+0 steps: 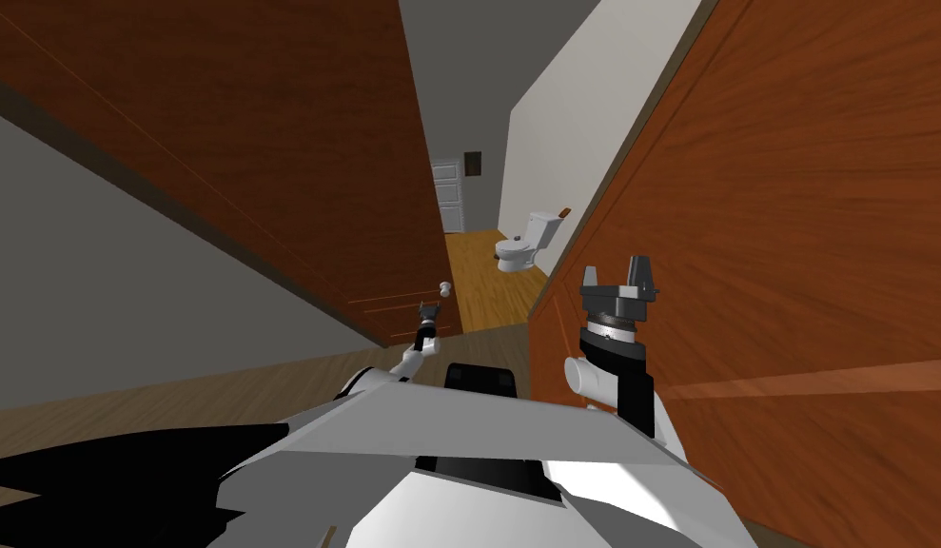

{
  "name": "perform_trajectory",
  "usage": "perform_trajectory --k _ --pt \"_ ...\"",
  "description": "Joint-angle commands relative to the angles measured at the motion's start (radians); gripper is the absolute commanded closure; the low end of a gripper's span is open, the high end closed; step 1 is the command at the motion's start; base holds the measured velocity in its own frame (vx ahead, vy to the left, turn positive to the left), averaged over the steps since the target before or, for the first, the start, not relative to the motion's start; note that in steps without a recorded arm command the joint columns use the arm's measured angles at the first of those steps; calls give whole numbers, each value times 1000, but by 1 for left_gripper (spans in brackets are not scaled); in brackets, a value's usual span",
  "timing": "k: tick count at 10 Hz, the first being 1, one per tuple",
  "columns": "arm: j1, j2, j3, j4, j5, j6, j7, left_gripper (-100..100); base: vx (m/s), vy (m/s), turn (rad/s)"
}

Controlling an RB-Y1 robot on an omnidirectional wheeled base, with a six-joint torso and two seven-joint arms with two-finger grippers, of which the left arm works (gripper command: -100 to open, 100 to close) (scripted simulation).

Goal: Pull the door open

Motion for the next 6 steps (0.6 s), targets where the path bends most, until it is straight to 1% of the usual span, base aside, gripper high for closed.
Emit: perform_trajectory --k 1,2,3,4,6 --pt "-19 -7 -2 50 -1 -26 11 -100 60 -6 0" --pt "-20 -39 -1 50 1 -28 19 -100 124 8 -50" --pt "-20 -46 -1 50 2 -28 20 -100 181 11 -41" --pt "-21 -58 -1 49 3 -29 23 -100 191 -22 -18" --pt "-21 -80 -1 48 4 -31 27 -100 171 -14 35"
